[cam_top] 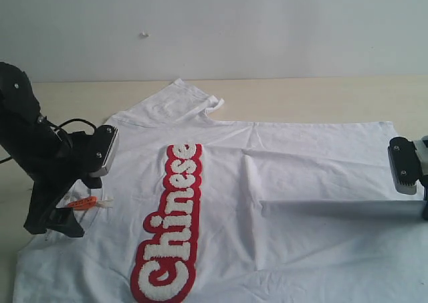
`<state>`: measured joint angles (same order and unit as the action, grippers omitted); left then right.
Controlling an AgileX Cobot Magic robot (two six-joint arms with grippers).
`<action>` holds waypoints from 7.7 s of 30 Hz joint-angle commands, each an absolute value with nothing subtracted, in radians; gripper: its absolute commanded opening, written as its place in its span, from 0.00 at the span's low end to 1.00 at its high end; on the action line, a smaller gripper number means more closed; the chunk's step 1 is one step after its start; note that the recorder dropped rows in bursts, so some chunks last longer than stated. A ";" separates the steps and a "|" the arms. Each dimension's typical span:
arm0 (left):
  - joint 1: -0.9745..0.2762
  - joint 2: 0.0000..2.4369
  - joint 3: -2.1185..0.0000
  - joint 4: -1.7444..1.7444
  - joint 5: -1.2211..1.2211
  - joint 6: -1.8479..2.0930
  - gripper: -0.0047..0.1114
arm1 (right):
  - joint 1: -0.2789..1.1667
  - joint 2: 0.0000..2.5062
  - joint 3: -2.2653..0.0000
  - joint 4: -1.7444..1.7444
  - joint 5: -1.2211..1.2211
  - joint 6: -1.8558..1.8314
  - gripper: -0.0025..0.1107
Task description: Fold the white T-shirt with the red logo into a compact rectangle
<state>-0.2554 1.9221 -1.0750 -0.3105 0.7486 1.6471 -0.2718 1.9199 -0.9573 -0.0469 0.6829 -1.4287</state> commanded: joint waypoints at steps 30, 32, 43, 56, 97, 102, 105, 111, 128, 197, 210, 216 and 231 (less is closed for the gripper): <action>-0.257 1.902 -1.084 -0.240 0.619 1.544 0.05 | -0.272 1.857 -0.944 0.024 0.607 -1.400 0.02; -0.254 1.867 -1.096 -0.240 0.619 1.522 0.05 | -0.272 1.811 -0.944 0.024 0.615 -1.400 0.02; -0.241 1.661 -1.107 -0.245 0.676 1.433 0.05 | -0.272 1.593 -0.947 0.027 0.677 -1.400 0.02; -0.239 1.538 -1.107 -0.189 0.680 1.363 0.05 | -0.272 1.507 -0.964 0.029 0.738 -1.363 0.02; -0.281 0.816 -1.107 -0.087 0.851 0.979 0.05 | -0.232 0.915 -1.113 0.240 1.014 -1.129 0.02; -0.311 0.693 -1.107 -0.095 0.932 0.946 0.05 | -0.203 0.846 -1.113 0.282 1.067 -1.027 0.02; -0.355 0.633 -1.107 -0.089 1.073 0.930 0.05 | -0.108 0.805 -1.113 0.271 1.088 -1.023 0.02; -0.419 0.523 -1.109 -0.067 1.221 0.826 0.05 | 0.041 0.768 -1.113 0.131 1.221 -0.865 0.02; -0.419 0.519 -1.026 -0.016 1.221 0.599 0.04 | 0.163 0.644 -0.958 0.074 1.221 -0.484 0.02; -0.329 1.859 -0.934 0.085 0.420 0.078 0.04 | 0.064 1.869 -0.983 0.039 0.652 -0.356 0.02; -0.303 1.912 -0.934 0.098 0.191 0.085 0.04 | 0.064 1.971 -0.985 -0.048 0.461 -0.308 0.02; -0.255 1.929 -0.970 0.101 0.175 0.090 0.04 | 0.052 2.012 -0.985 -0.119 0.372 -0.225 0.02; -0.223 1.737 -1.007 -0.074 0.611 0.182 0.37 | 0.052 1.802 -0.985 -0.077 0.428 -0.259 0.02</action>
